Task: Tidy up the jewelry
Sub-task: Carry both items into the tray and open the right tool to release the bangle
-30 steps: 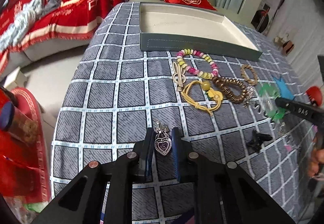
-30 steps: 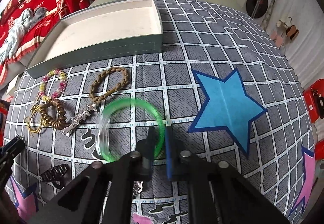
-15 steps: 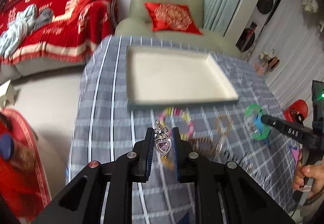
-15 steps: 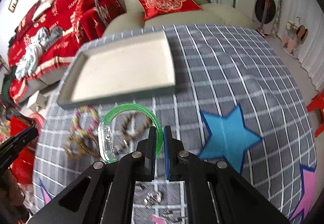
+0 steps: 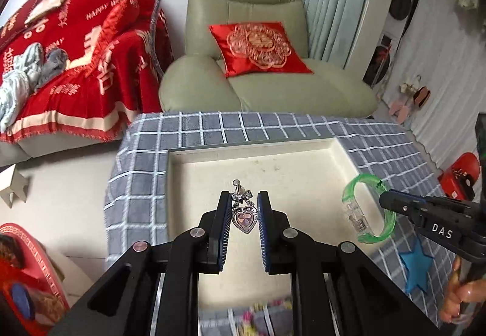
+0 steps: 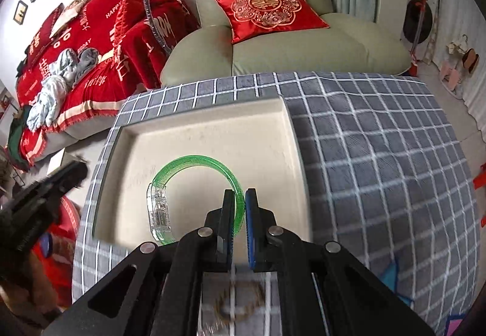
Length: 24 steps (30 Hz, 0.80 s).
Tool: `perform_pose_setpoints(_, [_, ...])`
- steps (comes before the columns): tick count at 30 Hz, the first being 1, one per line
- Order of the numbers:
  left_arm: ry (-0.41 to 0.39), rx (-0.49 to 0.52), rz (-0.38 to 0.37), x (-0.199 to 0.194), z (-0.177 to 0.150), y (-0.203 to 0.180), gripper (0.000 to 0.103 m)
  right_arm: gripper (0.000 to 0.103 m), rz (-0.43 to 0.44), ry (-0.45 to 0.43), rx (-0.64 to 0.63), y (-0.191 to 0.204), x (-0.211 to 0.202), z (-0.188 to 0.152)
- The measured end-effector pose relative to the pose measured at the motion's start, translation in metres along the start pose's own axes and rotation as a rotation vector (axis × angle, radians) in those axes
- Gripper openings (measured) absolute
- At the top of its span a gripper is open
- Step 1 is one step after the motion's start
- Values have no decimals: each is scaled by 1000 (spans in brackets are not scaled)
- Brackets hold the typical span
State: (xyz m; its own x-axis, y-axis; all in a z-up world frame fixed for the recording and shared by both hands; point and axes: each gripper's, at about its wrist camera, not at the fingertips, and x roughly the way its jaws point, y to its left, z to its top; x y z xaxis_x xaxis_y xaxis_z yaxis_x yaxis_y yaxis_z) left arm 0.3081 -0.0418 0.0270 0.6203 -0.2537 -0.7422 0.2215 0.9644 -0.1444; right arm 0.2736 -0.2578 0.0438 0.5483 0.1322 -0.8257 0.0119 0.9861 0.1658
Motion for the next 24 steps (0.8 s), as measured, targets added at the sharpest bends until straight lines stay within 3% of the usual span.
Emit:
perform_pose_setpoints(6, [88,35,55,65,-2,-5,33,7,-25,39,18,0,53,20])
perform_pose_setpoints(12, [157,61,87,99,-12,-8,33,7,-60,71,20,-4,87,20])
perform_pose_setpoints(19, [139,124,132,99,-17,-18,34,8,-87,74,11,-9,100,15])
perform_pose_setpoints(24, [137,93,162,98,-17,-17,34,9,-64,86,21,-10,98,14])
